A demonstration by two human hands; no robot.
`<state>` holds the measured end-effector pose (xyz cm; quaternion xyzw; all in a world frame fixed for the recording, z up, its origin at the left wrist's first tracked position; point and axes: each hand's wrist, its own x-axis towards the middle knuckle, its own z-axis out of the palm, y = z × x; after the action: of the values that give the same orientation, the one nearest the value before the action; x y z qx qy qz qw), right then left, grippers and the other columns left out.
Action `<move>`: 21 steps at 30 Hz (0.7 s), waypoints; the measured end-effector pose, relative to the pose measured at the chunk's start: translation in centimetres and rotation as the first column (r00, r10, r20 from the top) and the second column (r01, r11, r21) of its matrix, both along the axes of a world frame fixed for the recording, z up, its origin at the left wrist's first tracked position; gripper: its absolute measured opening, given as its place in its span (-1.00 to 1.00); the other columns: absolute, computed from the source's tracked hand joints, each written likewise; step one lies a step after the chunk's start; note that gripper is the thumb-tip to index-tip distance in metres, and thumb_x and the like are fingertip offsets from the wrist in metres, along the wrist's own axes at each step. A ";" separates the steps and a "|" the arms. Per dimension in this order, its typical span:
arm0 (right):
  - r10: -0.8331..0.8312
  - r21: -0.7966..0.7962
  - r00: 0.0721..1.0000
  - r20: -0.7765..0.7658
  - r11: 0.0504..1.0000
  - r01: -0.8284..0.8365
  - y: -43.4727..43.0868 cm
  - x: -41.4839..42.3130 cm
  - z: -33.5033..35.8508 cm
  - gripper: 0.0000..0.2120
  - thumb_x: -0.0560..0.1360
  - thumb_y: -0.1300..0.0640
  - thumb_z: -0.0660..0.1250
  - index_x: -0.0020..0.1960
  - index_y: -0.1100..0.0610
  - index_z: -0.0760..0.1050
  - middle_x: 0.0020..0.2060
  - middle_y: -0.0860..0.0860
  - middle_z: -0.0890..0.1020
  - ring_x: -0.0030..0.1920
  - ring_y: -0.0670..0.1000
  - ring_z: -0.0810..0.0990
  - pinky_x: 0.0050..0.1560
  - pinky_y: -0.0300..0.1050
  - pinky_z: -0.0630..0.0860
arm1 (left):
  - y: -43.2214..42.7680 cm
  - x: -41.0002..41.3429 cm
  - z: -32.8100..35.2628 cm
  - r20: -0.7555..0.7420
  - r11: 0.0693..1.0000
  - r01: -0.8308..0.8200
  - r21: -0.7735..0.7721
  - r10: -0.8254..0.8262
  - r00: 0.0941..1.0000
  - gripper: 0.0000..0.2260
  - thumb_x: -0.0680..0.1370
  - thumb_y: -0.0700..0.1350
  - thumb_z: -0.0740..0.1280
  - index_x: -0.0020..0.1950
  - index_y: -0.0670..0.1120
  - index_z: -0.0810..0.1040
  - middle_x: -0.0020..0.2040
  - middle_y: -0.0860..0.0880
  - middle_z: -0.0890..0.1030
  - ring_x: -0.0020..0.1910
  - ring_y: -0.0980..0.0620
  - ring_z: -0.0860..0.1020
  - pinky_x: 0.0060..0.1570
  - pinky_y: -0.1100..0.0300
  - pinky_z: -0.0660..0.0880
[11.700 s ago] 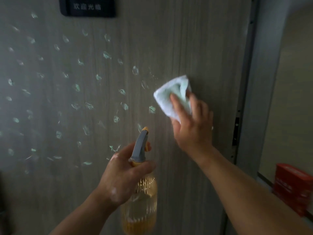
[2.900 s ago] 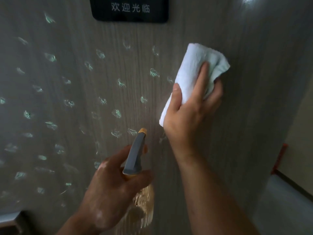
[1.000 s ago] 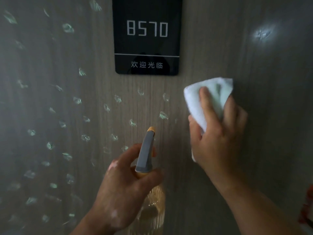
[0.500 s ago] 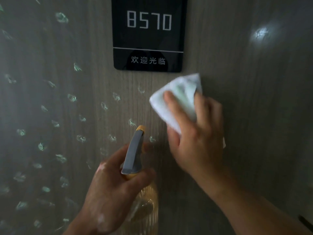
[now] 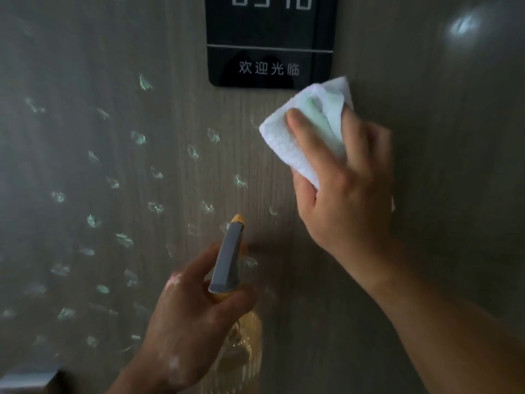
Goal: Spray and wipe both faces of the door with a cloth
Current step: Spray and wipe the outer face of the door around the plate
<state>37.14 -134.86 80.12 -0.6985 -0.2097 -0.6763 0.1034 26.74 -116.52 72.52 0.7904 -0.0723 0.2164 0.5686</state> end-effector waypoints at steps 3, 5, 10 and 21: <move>0.025 -0.174 0.997 -0.070 0.984 -0.037 -0.5 -0.6 -7.2 -0.52 0.61 0.08 0.33 0.52 -0.11 0.45 0.39 0.11 0.41 0.20 0.29 0.40 0.12 0.22 0.45 | 0.4 -0.4 -0.5 0.008 0.999 -0.027 0.017 0.026 1.000 -0.61 0.22 0.08 0.48 0.03 0.33 0.63 -0.20 -0.04 0.71 -0.28 -0.05 0.67 -0.25 0.03 0.61; -0.006 -0.331 0.995 -0.097 0.943 -0.026 -1.5 -1.0 -11.8 -0.52 0.62 0.06 0.29 0.52 -0.16 0.43 0.41 0.08 0.39 0.19 0.28 0.41 0.06 0.22 0.49 | 0.7 -1.0 -0.7 0.002 0.998 -0.053 0.021 0.053 0.999 -0.60 0.22 0.06 0.48 0.03 0.35 0.62 -0.20 -0.04 0.71 -0.29 -0.03 0.66 -0.25 0.05 0.60; 0.024 -0.315 0.995 -0.100 0.948 -0.054 -1.9 -0.5 -10.5 -0.52 0.59 0.06 0.32 0.49 -0.14 0.48 0.38 0.09 0.40 0.16 0.27 0.41 0.05 0.24 0.50 | 0.9 -1.8 -1.3 -0.042 0.997 -0.062 0.050 0.064 0.997 -0.56 0.23 0.06 0.47 0.10 0.27 0.63 -0.25 -0.06 0.67 -0.34 -0.02 0.62 -0.24 0.05 0.58; -0.004 0.000 1.000 -0.016 1.000 0.004 -1.0 -0.3 -4.2 -0.56 0.63 0.09 0.32 0.50 -0.04 0.48 0.39 0.18 0.50 0.15 0.31 0.44 0.20 0.14 0.40 | 0.3 -2.1 -3.1 -0.096 0.994 -0.052 0.094 0.061 0.994 -0.59 0.26 0.09 0.46 0.11 0.27 0.60 -0.15 -0.07 0.69 -0.27 -0.16 0.64 -0.23 -0.15 0.60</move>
<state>36.85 -135.88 75.89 -0.7044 -0.2072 -0.6708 0.1039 24.66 -116.22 69.41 0.8269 -0.0316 0.1896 0.5284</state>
